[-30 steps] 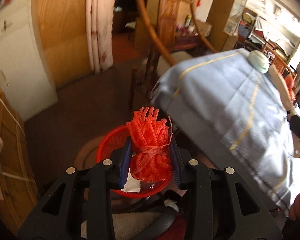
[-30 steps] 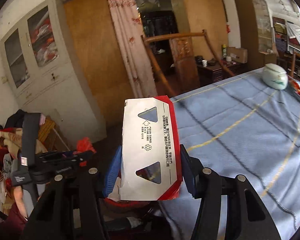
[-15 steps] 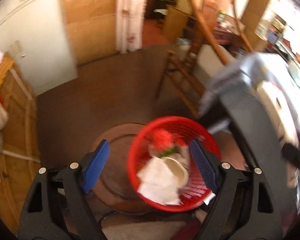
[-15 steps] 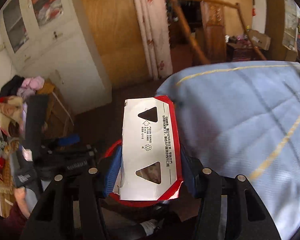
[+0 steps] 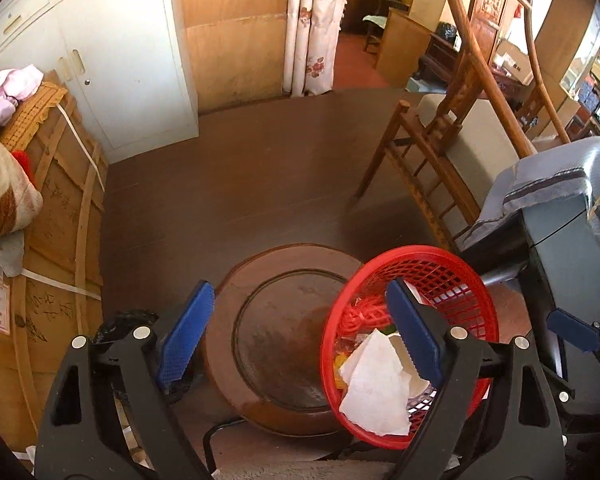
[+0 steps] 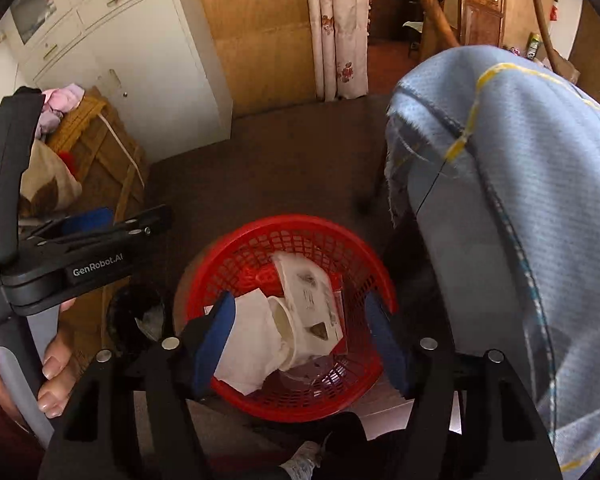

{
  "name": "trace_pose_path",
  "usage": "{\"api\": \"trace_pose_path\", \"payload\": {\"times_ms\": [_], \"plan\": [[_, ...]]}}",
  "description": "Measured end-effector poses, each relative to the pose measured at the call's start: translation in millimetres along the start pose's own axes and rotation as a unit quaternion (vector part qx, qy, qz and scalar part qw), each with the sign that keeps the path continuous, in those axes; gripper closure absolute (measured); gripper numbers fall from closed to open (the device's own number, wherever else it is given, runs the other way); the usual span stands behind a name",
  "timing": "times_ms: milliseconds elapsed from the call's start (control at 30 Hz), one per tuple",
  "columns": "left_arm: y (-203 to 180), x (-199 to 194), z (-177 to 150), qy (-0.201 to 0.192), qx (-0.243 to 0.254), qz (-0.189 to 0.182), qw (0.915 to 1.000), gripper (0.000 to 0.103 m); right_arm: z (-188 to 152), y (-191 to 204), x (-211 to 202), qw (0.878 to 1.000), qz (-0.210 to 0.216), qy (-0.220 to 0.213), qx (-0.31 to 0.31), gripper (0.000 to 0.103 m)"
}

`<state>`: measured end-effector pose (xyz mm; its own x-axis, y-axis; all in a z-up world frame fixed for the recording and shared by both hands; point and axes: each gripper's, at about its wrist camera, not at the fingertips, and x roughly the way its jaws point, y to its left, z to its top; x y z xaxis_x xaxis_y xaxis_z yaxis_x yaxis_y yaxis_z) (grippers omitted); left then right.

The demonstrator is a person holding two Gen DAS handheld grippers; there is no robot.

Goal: Collect trash

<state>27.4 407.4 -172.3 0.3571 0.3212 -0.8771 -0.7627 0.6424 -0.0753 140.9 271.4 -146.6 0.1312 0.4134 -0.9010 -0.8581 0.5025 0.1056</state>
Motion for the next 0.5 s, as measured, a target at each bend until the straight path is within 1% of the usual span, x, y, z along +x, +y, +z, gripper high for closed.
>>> {"api": "trace_pose_path", "payload": {"times_ms": [167, 267, 333, 500], "plan": [[-4.2, 0.2, -1.5, -0.004, 0.006, 0.003, 1.0000, 0.018, -2.9, -1.1, 0.8, 1.000, 0.001, 0.005, 0.006, 0.036], [-8.5, -8.6, -2.6, -0.012, 0.010, -0.001, 0.9999, 0.018, -9.5, -2.7, -5.4, 1.000, -0.004, 0.000, 0.004, 0.036], [-14.7, -16.6, -3.4, -0.021, 0.018, 0.001, 0.9996, 0.018, -14.2, -2.8, -12.7, 1.000, -0.009, -0.008, 0.003, 0.035], [-33.8, -45.6, -7.3, -0.053, 0.048, 0.015, 0.9973, 0.018, -28.8, -5.9, -43.6, 0.999, -0.011, -0.045, 0.006, 0.034]]}}
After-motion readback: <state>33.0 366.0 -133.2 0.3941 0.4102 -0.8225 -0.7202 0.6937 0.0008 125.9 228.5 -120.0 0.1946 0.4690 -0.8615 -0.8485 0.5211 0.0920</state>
